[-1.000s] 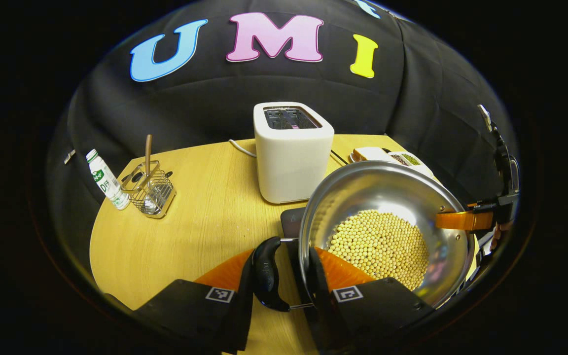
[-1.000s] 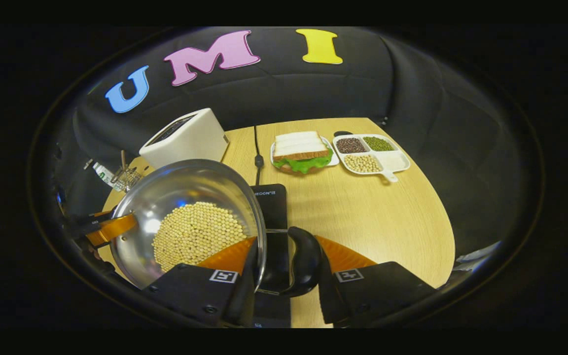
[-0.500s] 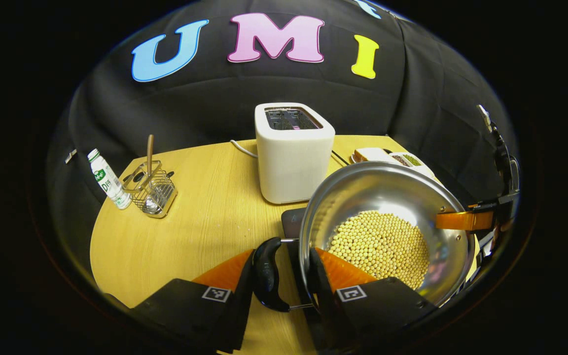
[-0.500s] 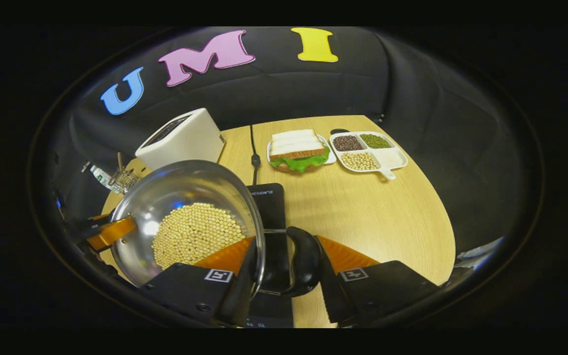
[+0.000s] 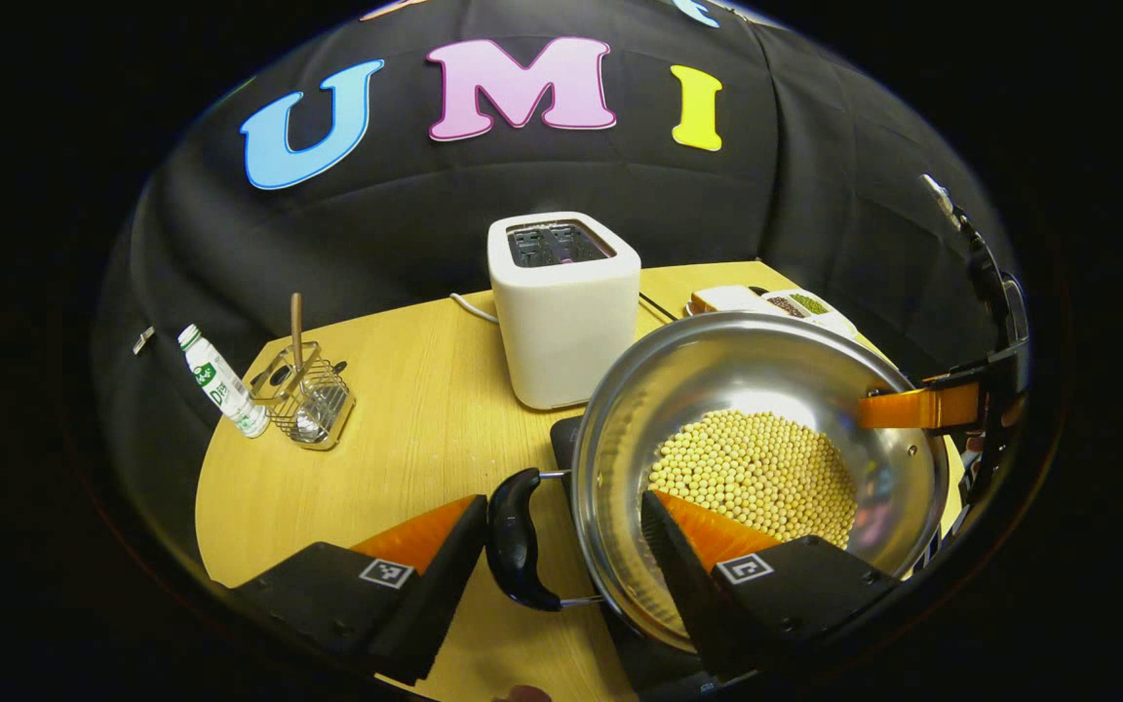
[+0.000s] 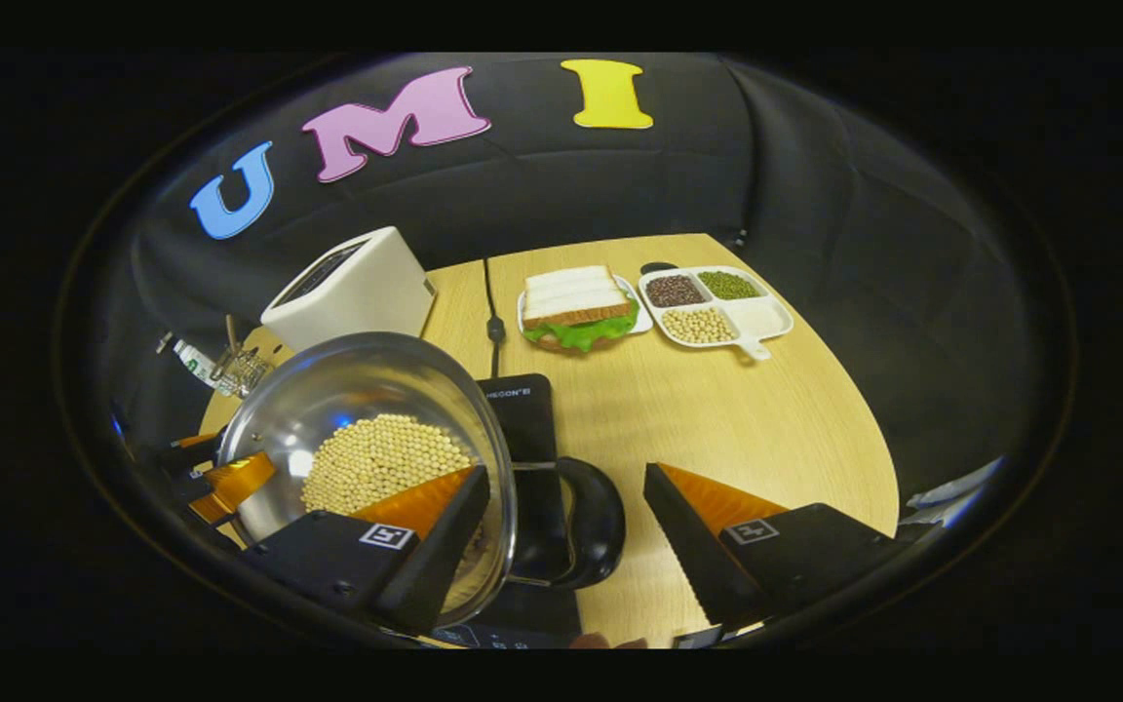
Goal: First push the handle of the pot to place it horizontally, then grasp the pot with both hands and set it on the induction cooktop.
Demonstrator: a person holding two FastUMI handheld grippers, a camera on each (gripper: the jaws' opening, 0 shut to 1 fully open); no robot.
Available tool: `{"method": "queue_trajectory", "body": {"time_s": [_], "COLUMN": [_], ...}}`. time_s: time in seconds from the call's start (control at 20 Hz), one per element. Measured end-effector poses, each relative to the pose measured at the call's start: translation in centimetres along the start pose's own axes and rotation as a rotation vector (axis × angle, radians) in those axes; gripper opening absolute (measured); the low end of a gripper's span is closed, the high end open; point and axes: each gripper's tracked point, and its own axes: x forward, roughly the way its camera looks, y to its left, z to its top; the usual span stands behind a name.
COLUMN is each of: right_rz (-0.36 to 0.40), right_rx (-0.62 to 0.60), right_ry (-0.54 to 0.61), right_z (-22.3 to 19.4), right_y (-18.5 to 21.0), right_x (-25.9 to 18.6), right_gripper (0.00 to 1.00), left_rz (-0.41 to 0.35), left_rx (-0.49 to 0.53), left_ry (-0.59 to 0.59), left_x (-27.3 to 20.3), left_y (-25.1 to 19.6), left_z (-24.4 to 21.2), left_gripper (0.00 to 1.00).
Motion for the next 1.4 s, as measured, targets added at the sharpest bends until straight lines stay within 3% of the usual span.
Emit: {"method": "queue_trajectory", "body": {"time_s": [0.35,0.75,1.1,1.25,1.4], "right_rz": [0.008,0.002,0.017,0.044,0.054], "right_rx": [-0.029,-0.062,-0.209,-0.221,-0.22], "right_ry": [-0.089,-0.245,-0.434,-0.518,-0.62], "right_z": [1.8,4.1,6.6,7.7,9.1], "right_y": [0.3,1.5,3.7,5.3,6.3], "right_x": [-3.0,-9.7,-17.6,-21.4,-25.0], "right_gripper": [0.99,0.99,0.99,0.99,0.99], "left_rz": [-0.015,-0.039,0.045,0.096,0.1], "left_rx": [-0.026,-0.062,-0.083,-0.047,-0.035], "left_ry": [-0.035,-0.24,-0.386,-0.464,-0.546], "left_x": [-2.7,-10.1,-17.8,-21.7,-25.3], "left_y": [-0.5,-1.6,-0.2,1.2,0.9], "left_z": [0.8,4.7,7.5,9.0,10.2], "left_gripper": [0.97,0.97,0.96,0.96,0.96]}}
